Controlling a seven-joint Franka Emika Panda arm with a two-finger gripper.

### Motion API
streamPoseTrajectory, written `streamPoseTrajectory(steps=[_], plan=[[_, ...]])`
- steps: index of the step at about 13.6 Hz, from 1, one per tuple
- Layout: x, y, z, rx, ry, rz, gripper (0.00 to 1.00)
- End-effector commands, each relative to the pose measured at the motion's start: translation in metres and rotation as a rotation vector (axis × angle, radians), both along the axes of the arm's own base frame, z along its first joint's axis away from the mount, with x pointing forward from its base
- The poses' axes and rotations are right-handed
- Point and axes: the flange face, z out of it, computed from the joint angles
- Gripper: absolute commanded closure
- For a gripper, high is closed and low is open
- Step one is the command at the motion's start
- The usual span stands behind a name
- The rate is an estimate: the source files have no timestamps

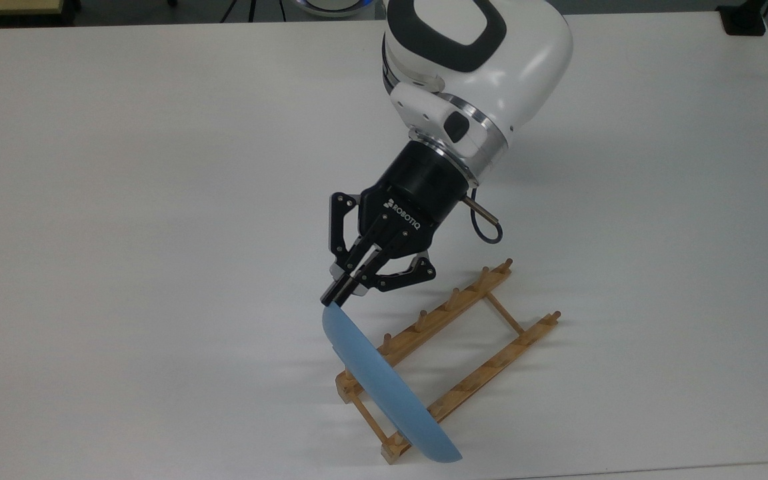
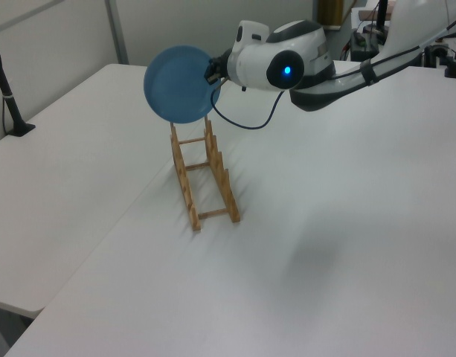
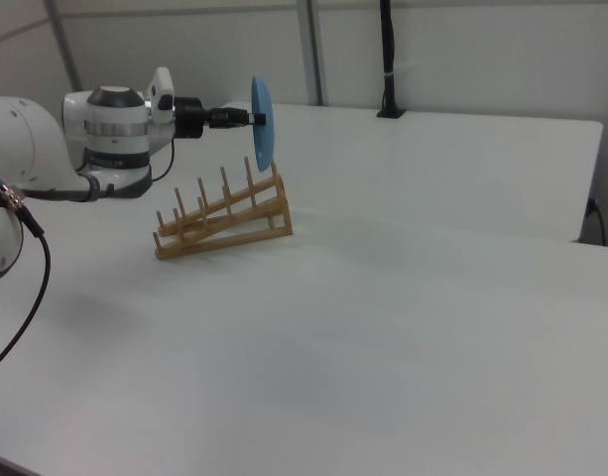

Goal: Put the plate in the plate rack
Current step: 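Lower the plate into the rack slot and open the gripper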

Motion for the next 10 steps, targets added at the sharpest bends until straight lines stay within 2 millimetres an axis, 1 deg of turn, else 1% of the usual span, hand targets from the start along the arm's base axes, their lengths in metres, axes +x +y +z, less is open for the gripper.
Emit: streamPoseTrajectory(steps=[1, 2, 3, 4, 5, 6, 7, 9, 10], plan=[[0.000, 0.008, -0.010, -0.042, -0.017, -0.013, 1.00], [0.000, 0.011, -0.014, -0.052, -0.015, -0.010, 1.00], [-0.001, 0.012, -0.015, -0.059, -0.014, -0.015, 0.96], [-0.002, 0.010, -0.021, -0.062, -0.004, -0.017, 0.69], [-0.002, 0.010, -0.021, -0.062, -0.003, -0.019, 0.53], [-0.001, 0.009, -0.022, -0.068, 0.002, -0.019, 0.03], [-0.002, 0.010, -0.021, -0.070, 0.002, -0.018, 0.00], [-0.002, 0.009, -0.018, -0.057, -0.002, -0.024, 0.00], [-0.002, 0.007, -0.013, -0.051, -0.008, -0.027, 0.00]])
